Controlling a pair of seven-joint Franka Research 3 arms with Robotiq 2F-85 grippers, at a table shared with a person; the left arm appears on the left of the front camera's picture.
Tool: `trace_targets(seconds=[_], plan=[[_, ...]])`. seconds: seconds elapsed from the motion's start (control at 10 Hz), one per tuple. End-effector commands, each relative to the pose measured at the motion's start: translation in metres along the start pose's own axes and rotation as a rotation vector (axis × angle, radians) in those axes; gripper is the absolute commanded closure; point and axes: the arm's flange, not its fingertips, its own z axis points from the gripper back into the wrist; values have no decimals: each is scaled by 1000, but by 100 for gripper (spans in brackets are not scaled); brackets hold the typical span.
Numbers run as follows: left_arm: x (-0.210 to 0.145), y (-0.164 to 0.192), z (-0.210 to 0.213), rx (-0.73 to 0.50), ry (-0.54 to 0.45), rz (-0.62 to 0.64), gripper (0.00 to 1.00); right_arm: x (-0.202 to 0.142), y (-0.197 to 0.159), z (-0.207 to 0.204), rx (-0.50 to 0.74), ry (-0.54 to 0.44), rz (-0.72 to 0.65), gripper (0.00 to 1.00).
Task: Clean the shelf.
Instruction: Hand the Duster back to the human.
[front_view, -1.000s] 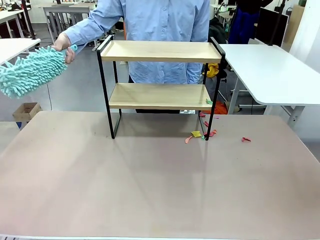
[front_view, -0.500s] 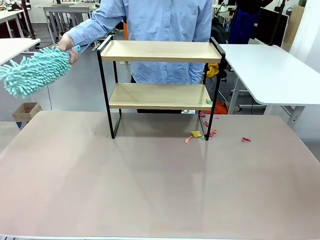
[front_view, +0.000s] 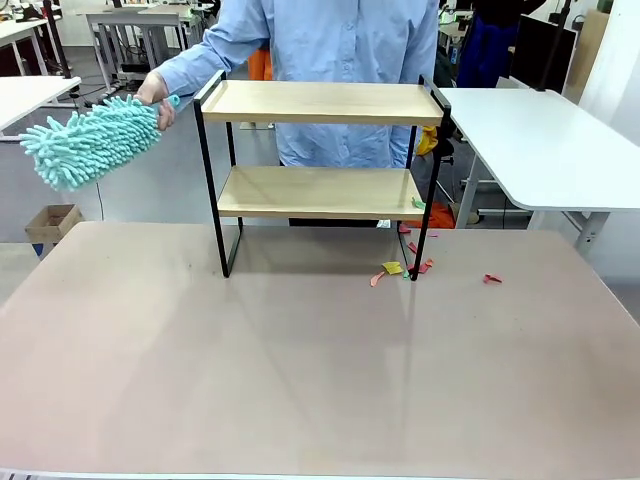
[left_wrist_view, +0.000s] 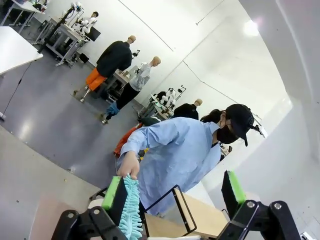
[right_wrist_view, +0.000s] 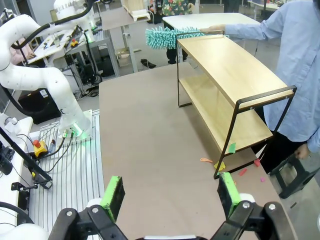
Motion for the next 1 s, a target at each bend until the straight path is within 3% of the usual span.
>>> trace_targets(seconds=[0.0,0.9], plan=[[-4,3,3,9,-9,4,0,3,-1,1,0,-28,15,0],[-4,3,3,9,-9,4,0,3,-1,1,0,-28,15,0]])
